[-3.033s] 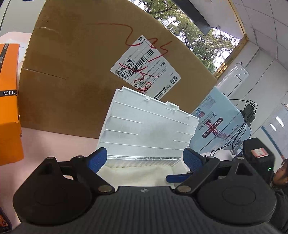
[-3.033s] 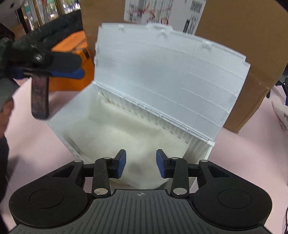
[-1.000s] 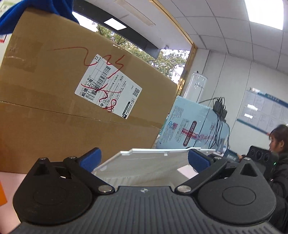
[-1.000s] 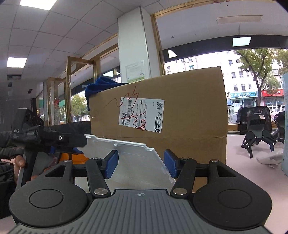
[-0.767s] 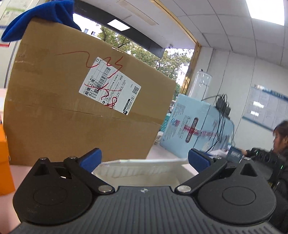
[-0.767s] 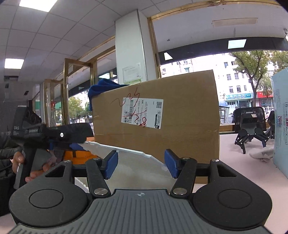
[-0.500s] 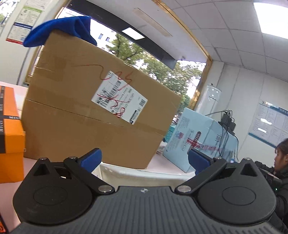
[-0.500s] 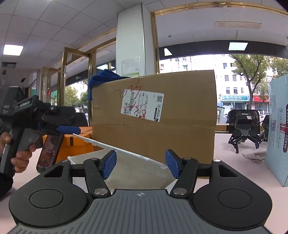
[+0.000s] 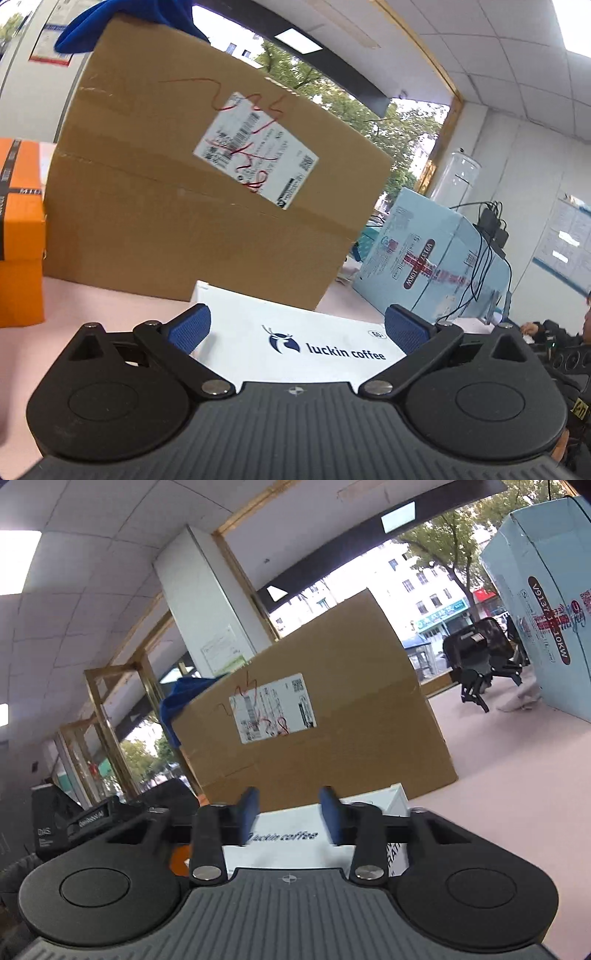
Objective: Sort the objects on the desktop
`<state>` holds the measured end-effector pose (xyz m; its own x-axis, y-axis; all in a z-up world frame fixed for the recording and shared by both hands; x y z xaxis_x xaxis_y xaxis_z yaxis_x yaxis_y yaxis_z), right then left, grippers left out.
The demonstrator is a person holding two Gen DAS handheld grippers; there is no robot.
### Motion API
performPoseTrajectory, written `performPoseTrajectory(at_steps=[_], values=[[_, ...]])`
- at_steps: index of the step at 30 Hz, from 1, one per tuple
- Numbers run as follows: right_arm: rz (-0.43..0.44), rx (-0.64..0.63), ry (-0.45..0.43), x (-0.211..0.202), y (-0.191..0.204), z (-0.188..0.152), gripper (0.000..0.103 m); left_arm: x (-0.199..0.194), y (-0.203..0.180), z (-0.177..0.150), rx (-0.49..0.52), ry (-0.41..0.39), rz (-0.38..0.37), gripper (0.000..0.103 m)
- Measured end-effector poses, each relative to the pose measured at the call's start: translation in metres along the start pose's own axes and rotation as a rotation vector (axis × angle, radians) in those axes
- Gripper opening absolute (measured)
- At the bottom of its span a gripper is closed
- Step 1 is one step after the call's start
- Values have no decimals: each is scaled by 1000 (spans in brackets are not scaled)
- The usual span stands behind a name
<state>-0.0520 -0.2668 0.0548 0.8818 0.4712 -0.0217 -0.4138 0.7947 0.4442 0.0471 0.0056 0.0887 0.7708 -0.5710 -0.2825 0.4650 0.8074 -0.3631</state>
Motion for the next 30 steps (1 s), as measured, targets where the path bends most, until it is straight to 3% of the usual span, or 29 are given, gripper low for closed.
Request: performPoseTrajectory(at_steps=[3, 6, 8, 14, 21, 30], values=[[-35, -171, 14, 5, 24, -12, 11, -1, -13, -4, 75, -25, -27, 83], [-23, -251, 49, 11, 40, -21, 11, 3, -22, -10, 114, -2, -45, 71], [-29, -283, 82, 16, 45, -26, 11, 7, -26, -16, 133, 24, -47, 69], [-56, -327, 120, 24, 46, -37, 11, 8, -32, -27, 186, 17, -37, 68], [-68, -321, 125, 27, 44, -41, 10, 8, -45, -41, 319, -22, 18, 67], [-40, -286, 88, 20, 40, -43, 11, 9, -43, -39, 317, -32, 7, 69]])
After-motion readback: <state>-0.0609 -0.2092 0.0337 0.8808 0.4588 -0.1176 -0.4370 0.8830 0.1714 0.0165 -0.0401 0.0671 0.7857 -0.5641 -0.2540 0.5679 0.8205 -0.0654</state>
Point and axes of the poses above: each gripper's, at about its wrist camera, not at the fingertips, and x roughly the way its jaws point, y to its left, z to its top, the point moved 2 cm from there along x, roughly the way its jaws point, and after that the axes turned 7 degrees about z, right-handed, at the moved point
